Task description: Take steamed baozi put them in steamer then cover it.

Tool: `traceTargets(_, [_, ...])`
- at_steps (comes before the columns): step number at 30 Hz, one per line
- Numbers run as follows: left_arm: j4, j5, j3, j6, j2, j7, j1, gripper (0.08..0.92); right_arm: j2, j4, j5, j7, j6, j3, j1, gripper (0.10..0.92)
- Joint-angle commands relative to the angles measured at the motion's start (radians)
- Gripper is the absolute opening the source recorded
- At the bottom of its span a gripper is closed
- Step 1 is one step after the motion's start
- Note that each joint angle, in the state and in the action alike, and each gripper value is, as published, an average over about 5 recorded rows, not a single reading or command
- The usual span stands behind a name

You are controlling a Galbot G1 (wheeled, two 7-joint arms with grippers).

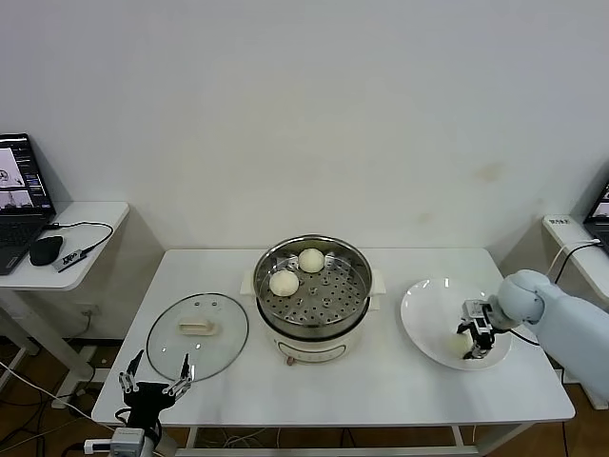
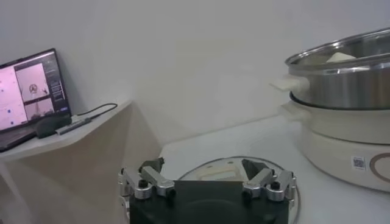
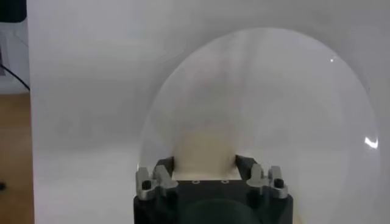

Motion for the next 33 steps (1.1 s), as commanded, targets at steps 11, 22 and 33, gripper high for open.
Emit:
traceTargets(11, [-0.01, -0.002, 0.004, 0.0, 0.006, 0.0, -0.004, 0.823, -0.091, 0.075, 0.136, -0.063, -0.034, -0.116, 0.316, 0.585])
traceTargets(22, [-0.031, -0.004, 0.013, 0.0, 0.018, 0.0, -0.003, 0.823, 0.008, 0.127, 0.311, -0.05, -0.071, -0.368, 0.724, 0.586])
traceTargets(33, [-0.046, -0.004, -0.004, -0.002, 0.012, 0.0, 0.009, 0.823, 0.293, 0.142, 0.451, 0.04, -0.083, -0.535, 0.897, 0.585])
